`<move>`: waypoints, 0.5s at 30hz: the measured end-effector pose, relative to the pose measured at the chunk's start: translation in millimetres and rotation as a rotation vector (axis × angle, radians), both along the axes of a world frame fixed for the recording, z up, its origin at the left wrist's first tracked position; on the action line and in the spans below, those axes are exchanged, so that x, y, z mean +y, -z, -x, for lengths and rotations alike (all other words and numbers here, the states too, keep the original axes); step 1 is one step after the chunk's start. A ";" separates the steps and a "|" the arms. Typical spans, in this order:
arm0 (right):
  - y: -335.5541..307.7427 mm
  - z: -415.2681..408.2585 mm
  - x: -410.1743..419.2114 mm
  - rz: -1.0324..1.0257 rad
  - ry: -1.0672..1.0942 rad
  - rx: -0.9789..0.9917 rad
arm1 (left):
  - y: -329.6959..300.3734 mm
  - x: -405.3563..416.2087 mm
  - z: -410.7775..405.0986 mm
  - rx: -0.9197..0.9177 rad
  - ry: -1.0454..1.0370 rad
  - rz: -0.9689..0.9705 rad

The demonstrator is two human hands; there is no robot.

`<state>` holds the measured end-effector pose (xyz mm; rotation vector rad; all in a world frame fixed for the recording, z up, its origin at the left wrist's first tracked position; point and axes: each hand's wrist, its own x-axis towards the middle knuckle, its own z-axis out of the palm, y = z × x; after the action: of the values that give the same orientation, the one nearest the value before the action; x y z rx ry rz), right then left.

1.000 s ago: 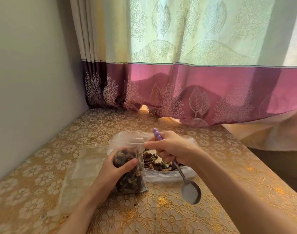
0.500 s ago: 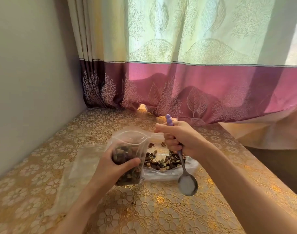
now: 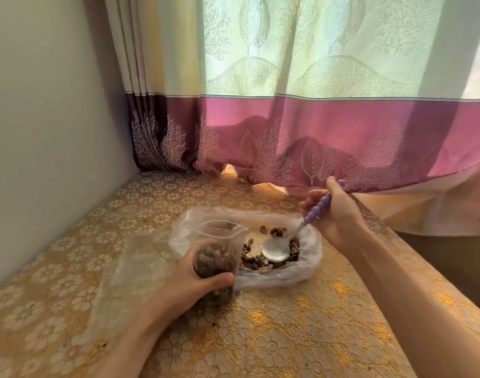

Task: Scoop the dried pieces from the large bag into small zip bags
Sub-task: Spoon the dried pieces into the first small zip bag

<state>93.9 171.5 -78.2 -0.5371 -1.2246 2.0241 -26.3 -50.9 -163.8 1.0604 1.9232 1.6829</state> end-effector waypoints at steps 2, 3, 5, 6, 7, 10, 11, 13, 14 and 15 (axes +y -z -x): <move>5.2 0.0 5.8 -0.202 0.152 -0.107 | 4.4 0.2 2.3 -0.029 -0.012 -0.005; 8.9 0.4 8.1 -0.294 0.202 -0.146 | 5.3 0.3 3.0 -0.037 -0.018 -0.013; 16.2 0.3 12.7 -0.386 0.247 -0.160 | 6.4 0.6 3.7 -0.044 -0.019 -0.021; 19.4 0.2 15.0 -0.407 0.250 -0.160 | 6.9 0.9 4.1 -0.048 -0.022 -0.024; 21.6 0.1 16.7 -0.421 0.249 -0.164 | 7.4 1.2 4.5 -0.048 -0.026 -0.026; 25.5 1.3 22.0 -0.466 0.249 -0.196 | 7.7 1.6 4.8 -0.050 -0.028 -0.027; 25.8 2.4 23.2 -0.493 0.248 -0.214 | 7.7 1.6 5.0 -0.054 -0.028 -0.028; 25.2 5.0 25.1 -0.553 0.238 -0.256 | 7.8 1.6 5.1 -0.060 -0.026 -0.020; 24.9 6.3 26.1 -0.580 0.232 -0.276 | 8.0 1.5 5.1 -0.066 -0.022 -0.022; 24.7 7.6 27.2 -0.603 0.226 -0.293 | 7.9 1.7 4.7 -0.077 -0.018 -0.028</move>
<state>86.3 198.7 -102.9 -0.6440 -1.7684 1.3233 -31.0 -49.2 -171.8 0.9769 1.8712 1.7393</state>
